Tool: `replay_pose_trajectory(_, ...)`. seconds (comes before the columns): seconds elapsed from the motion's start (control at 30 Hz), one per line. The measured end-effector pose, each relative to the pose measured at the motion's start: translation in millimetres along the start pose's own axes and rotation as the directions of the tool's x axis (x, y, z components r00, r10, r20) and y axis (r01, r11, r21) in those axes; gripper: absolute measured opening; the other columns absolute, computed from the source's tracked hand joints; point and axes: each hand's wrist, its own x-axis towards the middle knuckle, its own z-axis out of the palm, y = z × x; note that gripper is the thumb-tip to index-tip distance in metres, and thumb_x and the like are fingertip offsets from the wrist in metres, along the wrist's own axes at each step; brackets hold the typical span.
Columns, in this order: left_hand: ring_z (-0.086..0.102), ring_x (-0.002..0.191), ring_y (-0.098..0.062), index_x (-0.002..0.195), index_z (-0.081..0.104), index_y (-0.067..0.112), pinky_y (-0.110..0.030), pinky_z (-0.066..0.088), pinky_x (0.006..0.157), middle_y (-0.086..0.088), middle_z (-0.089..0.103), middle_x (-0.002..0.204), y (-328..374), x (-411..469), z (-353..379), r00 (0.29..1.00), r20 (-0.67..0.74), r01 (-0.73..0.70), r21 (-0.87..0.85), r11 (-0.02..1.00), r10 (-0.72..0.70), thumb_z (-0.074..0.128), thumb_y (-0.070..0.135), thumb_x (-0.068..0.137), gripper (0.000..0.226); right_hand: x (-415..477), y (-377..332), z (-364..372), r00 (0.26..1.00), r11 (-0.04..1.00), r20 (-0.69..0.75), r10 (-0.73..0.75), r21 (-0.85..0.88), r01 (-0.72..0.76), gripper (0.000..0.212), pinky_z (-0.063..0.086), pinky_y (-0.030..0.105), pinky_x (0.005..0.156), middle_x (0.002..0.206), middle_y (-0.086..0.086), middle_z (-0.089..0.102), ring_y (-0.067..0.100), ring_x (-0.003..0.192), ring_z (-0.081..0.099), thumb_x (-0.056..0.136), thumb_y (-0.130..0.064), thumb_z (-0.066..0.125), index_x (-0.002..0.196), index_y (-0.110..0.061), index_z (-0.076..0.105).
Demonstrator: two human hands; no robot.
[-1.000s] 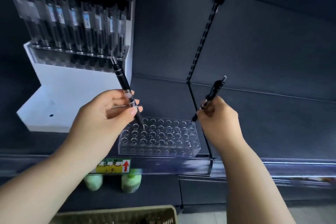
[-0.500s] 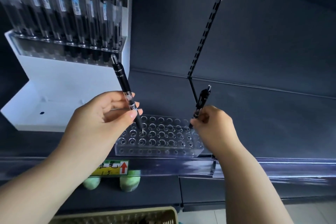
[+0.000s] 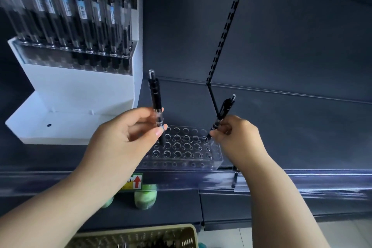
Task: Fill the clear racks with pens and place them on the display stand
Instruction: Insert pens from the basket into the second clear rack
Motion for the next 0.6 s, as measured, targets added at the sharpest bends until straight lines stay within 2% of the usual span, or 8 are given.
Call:
replay_pose_trajectory(0.1, 0.066, 0.085, 0.006, 0.094, 0.067, 0.044, -0.011, 0.051, 0.075, 0.022, 0.071, 0.088, 11, -1, 13, 0.997, 0.012, -0.075, 0.001, 0.997, 0.075, 0.072, 0.018, 0.075, 0.032, -1, 2, -9, 1.0, 1.0, -0.009, -0.01, 0.018, 0.01, 0.024, 0.031, -0.008, 0.055, 0.072, -0.017, 0.051, -0.006, 0.064, 0.045, 0.083, -0.019, 0.068, 0.106, -0.013, 0.065)
replay_pose_trajectory(0.17, 0.066, 0.083, 0.006, 0.09, 0.068, 0.044, -0.004, 0.047, 0.072, 0.022, 0.071, 0.088, 16, 2, 27, 0.993, 0.029, -0.113, -0.014, 0.993, 0.114, 0.073, 0.016, 0.075, 0.033, -1, 3, -15, 1.0, 1.0, -0.014, -0.012, 0.022, 0.013, 0.025, 0.03, -0.009, 0.055, 0.077, -0.012, 0.054, 0.0, 0.068, 0.048, 0.083, -0.017, 0.067, 0.108, -0.013, 0.066)
replay_pose_trajectory(0.3, 0.065, 0.077, 0.007, 0.08, 0.063, 0.042, -0.005, 0.047, 0.072, 0.024, 0.069, 0.085, 22, 15, 68, 0.983, 0.066, -0.177, 0.043, 0.983, 0.174, 0.075, 0.009, 0.075, 0.035, -4, 7, -25, 1.0, 0.999, -0.025, -0.015, 0.032, 0.016, 0.023, 0.031, -0.008, 0.055, 0.081, -0.008, 0.057, 0.002, 0.068, 0.049, 0.083, -0.011, 0.065, 0.106, -0.014, 0.068)
replay_pose_trajectory(0.43, 0.062, 0.069, 0.011, 0.071, 0.059, 0.041, -0.003, 0.047, 0.07, 0.022, 0.065, 0.067, 18, 28, 98, 0.978, 0.131, -0.181, 0.157, 0.971, 0.161, 0.075, 0.006, 0.075, 0.039, -7, 11, -34, 0.999, 0.999, -0.035, -0.032, 0.028, 0.034, 0.021, 0.032, -0.007, 0.054, 0.078, -0.007, 0.057, 0.004, 0.066, 0.05, 0.082, -0.008, 0.063, 0.102, -0.014, 0.07)
replay_pose_trajectory(0.5, 0.06, 0.066, 0.013, 0.076, 0.062, 0.035, 0.0, 0.044, 0.067, 0.023, 0.061, 0.067, 13, 34, 104, 0.979, 0.149, -0.174, 0.238, 0.956, 0.141, 0.075, 0.007, 0.075, 0.031, -9, 14, -37, 0.999, 0.999, -0.029, -0.026, 0.039, 0.027, 0.021, 0.034, -0.005, 0.053, 0.077, -0.008, 0.057, 0.001, 0.065, 0.049, 0.083, -0.008, 0.062, 0.101, -0.014, 0.069)
replay_pose_trajectory(0.6, 0.058, 0.065, 0.01, 0.082, 0.064, 0.029, -0.002, 0.045, 0.065, 0.021, 0.059, 0.067, 6, 37, 107, 0.982, 0.17, -0.146, 0.385, 0.911, 0.085, 0.075, 0.014, 0.075, 0.02, -12, 18, -39, 1.0, 1.0, 0.006, -0.01, 0.022, 0.01, 0.022, 0.036, 0.003, 0.054, 0.084, -0.006, 0.058, 0.008, 0.072, 0.051, 0.085, -0.01, 0.061, 0.105, -0.016, 0.068)
